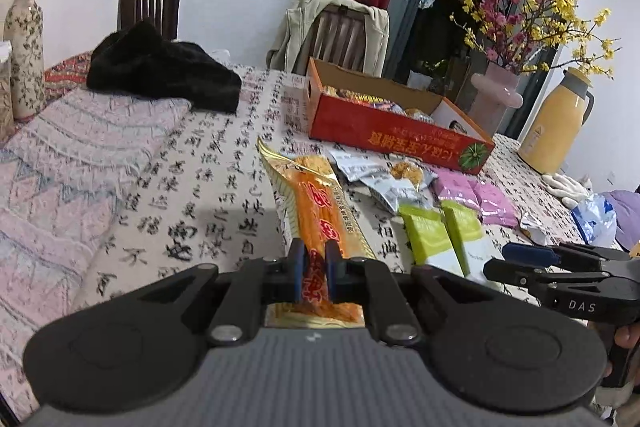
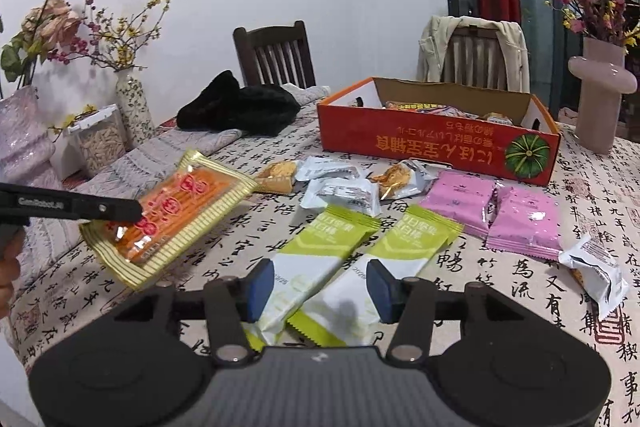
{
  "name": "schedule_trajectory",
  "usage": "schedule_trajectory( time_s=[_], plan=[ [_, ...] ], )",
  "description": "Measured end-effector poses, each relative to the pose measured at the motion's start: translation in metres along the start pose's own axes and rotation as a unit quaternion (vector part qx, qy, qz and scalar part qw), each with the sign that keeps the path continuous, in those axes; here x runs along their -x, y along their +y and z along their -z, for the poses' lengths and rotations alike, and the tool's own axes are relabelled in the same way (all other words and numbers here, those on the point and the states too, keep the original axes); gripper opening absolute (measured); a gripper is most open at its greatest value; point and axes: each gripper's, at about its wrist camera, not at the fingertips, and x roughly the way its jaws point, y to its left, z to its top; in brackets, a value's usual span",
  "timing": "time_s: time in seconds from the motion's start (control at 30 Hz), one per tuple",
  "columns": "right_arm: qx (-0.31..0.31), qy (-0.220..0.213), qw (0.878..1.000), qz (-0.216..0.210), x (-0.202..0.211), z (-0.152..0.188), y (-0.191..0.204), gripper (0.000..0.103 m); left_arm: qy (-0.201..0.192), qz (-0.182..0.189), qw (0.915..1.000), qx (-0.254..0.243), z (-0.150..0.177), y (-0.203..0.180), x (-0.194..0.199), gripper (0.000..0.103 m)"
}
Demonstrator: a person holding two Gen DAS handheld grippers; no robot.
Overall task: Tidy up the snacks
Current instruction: 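Grasp a small white snack packet with the right tool while the left tool holds the sausage packet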
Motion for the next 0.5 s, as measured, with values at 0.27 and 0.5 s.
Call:
schedule_trajectory(
  time_s=[0.27,0.5],
  plan=[
    [0.027,0.015,0.999,0.010,-0.034,-0.029,0.000,0.065,-0.014,-0.001,0.9999,-0.004,-0.019,0.007,-0.011,0.011],
    [-0.056,0.055,0.997,-0.002,-0.112,-0.072,-0.023,0.069,-0.022,0.011,0.9996,-0.011,-0.032,0.007,-0.025,0.011]
  ],
)
